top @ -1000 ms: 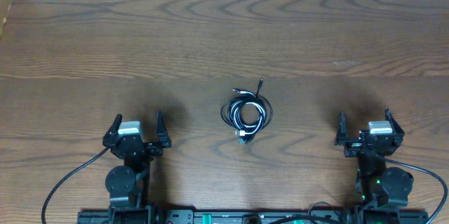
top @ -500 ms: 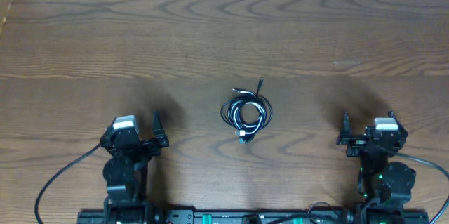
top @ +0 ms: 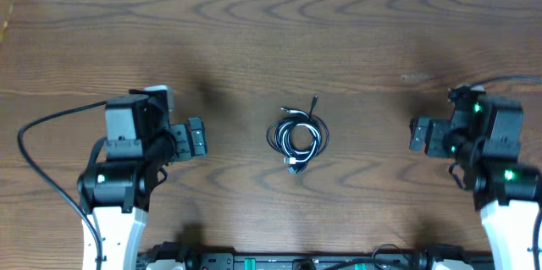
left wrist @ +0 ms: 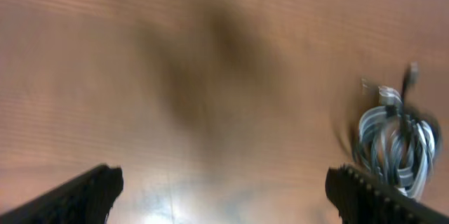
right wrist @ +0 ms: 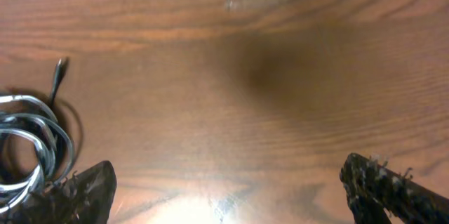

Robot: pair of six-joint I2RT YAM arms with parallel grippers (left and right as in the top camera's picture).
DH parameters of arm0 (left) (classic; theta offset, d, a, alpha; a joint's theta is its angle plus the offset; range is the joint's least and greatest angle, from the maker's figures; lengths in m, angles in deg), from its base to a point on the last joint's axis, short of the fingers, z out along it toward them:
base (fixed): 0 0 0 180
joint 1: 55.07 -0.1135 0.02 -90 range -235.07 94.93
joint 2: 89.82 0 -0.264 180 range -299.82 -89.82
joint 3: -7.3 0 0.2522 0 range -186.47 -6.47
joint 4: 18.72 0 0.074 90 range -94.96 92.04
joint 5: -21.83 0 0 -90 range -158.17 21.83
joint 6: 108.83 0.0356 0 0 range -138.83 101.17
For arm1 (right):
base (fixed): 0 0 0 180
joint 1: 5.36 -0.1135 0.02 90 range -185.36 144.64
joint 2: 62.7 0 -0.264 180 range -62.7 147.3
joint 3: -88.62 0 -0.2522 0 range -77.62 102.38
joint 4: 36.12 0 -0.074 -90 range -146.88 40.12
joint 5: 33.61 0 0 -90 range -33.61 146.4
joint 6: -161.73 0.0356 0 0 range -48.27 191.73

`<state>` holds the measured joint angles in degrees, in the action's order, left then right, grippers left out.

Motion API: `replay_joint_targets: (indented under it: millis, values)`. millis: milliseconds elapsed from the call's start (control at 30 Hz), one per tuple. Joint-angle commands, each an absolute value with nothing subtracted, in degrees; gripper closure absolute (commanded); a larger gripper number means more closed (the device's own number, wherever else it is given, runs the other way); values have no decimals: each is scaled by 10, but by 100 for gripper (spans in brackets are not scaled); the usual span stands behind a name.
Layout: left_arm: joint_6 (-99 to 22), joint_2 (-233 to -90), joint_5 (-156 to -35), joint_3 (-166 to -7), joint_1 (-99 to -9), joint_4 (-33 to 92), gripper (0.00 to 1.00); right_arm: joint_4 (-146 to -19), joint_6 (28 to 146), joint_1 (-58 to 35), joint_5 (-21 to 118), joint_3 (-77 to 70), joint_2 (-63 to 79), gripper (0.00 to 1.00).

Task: Untangle cables
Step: 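Move both grippers inward and grasp the cable bundle from both sides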

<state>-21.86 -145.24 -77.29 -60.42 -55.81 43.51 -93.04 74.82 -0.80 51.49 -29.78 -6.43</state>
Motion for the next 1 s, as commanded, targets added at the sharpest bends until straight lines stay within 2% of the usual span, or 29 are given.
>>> replay_joint_targets:
  millis: [0,133,200,300,400,467,500,633,833,967]
  values:
    - [-222,-1465,-793,-656,-535,462,2,-945,756,-10,423,-239,-28,1]
    - [-226,-1463,-826,-656,-534,444,2,-938,755,-10,363,-239,-28,1]
    - [-238,-1463,-879,-656,-534,397,2,-931,751,-10,363,-239,-28,1]
    - [-260,-1472,-881,-656,-520,336,2,-928,751,-10,363,-238,-28,1]
    - [-251,-1516,-787,-656,-453,318,2,-933,751,-19,363,-238,-28,1]
    - [-236,-1569,-734,-656,-383,314,2,-928,751,-72,376,-238,-26,1]
    - [-234,-1607,-735,-656,-347,304,2,-927,751,-115,416,-238,-18,1]
    - [-210,-1685,-734,-656,-282,263,2,-907,754,-182,443,-238,22,1]
    - [-210,-1806,-740,-656,-248,192,0,-852,824,-220,444,-238,118,1]
    - [-217,-1866,-765,-656,-231,189,5,-849,852,-220,440,-238,175,1]
